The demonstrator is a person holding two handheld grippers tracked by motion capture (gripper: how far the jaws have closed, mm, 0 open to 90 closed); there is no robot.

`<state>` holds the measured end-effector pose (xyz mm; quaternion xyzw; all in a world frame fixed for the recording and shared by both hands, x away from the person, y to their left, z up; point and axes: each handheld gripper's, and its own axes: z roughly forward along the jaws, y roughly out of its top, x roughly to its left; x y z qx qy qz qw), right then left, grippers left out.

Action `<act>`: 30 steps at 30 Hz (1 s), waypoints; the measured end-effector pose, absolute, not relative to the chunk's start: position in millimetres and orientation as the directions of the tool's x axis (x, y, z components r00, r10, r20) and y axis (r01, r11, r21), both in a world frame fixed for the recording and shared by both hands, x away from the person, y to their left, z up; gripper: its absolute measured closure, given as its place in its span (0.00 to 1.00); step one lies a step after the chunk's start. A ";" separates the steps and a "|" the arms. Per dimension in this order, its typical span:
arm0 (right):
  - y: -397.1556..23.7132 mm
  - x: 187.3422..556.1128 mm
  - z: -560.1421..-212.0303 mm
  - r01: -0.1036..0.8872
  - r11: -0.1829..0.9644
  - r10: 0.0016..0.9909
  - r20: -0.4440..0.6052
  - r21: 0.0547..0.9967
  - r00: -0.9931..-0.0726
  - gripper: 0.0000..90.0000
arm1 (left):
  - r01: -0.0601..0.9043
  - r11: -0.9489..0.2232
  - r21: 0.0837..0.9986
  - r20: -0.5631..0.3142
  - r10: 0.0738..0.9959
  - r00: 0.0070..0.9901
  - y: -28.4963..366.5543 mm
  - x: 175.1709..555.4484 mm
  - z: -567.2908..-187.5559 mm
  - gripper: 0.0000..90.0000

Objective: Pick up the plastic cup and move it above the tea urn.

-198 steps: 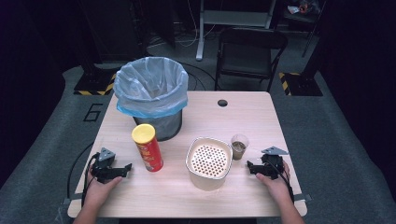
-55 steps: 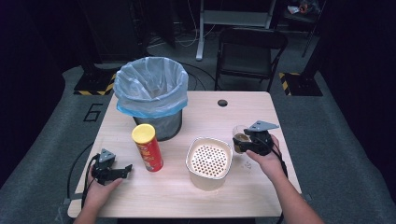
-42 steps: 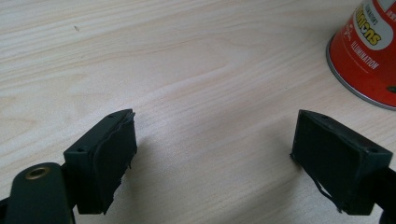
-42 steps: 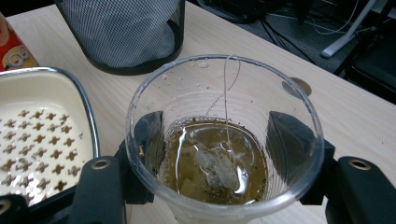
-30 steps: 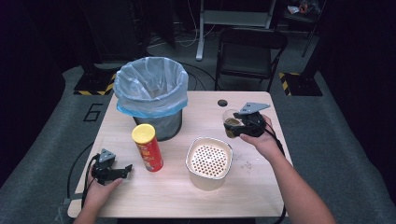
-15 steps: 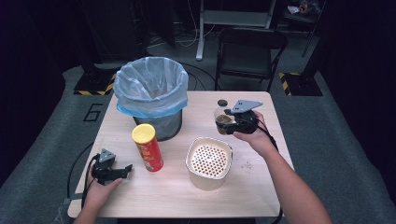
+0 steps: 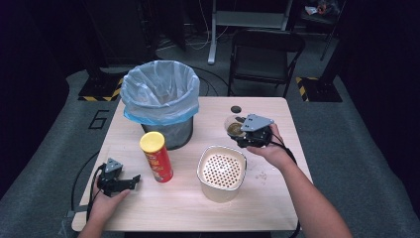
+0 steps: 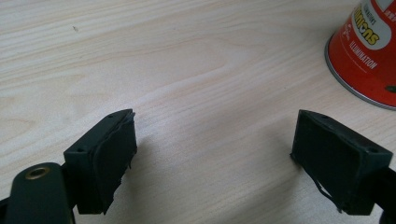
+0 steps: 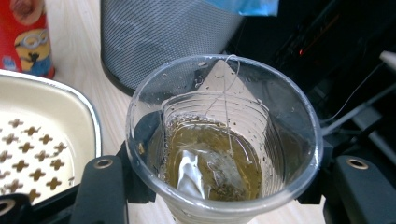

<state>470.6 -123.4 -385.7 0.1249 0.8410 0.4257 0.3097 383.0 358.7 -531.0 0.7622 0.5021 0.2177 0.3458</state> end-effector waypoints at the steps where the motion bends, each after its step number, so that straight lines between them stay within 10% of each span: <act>1: -122.5 468.4 -386.7 -0.077 0.614 0.460 -0.435 0.786 -0.774 0.42 | 0.615 -0.257 0.746 -0.015 0.916 0.401 358.7 383.0 -531.0 0.15; 30: -117.1 445.3 -396.4 -0.303 0.705 0.311 -0.663 0.641 -0.681 0.43 | 0.615 -0.257 0.746 -0.015 0.916 0.401 358.6 382.9 -531.0 0.15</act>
